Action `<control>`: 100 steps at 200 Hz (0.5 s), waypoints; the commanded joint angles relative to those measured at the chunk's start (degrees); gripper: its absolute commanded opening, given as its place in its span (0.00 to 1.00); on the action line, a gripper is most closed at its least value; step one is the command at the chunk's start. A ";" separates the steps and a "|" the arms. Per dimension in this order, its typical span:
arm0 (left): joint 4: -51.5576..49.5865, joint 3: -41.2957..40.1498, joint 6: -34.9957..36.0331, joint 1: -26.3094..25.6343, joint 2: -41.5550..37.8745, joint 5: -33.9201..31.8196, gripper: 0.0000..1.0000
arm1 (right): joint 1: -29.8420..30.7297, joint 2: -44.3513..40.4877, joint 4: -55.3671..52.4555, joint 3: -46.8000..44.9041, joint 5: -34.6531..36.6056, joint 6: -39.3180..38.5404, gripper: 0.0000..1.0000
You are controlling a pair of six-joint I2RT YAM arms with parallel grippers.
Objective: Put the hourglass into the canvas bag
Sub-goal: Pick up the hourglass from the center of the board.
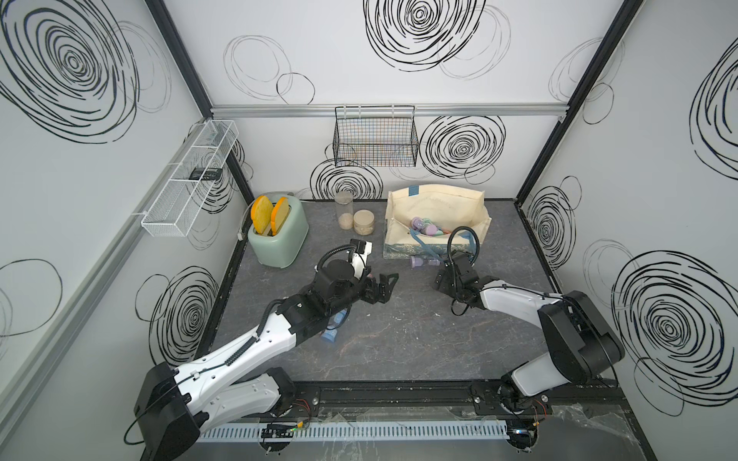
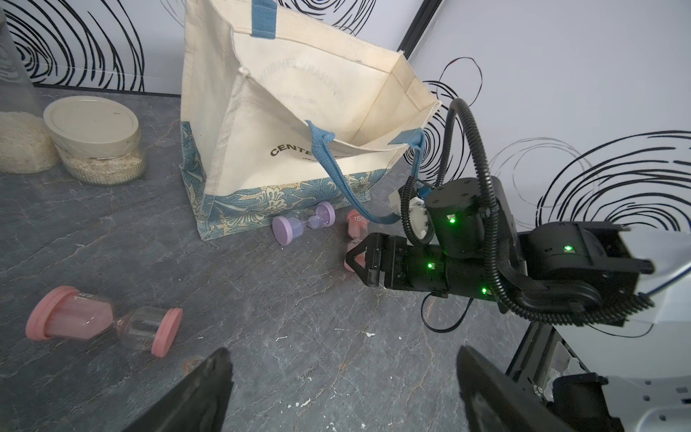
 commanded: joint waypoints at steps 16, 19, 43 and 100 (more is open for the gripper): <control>2.96 0.40 -0.69 -0.18 0.90 -0.05 0.96 | 0.58 -1.61 3.16 -0.17 -3.08 -1.57 0.86; 2.92 0.50 -0.69 -0.13 0.90 -0.09 0.96 | 0.85 -1.66 2.81 0.13 -2.76 -1.63 0.86; 2.69 0.93 -0.69 -0.11 0.90 -0.17 0.96 | 1.93 -3.11 1.71 1.79 -1.95 -2.36 0.92; 2.00 1.71 -0.34 -0.03 0.30 -0.68 0.96 | 2.01 -11.63 1.81 0.59 -1.87 -3.93 0.99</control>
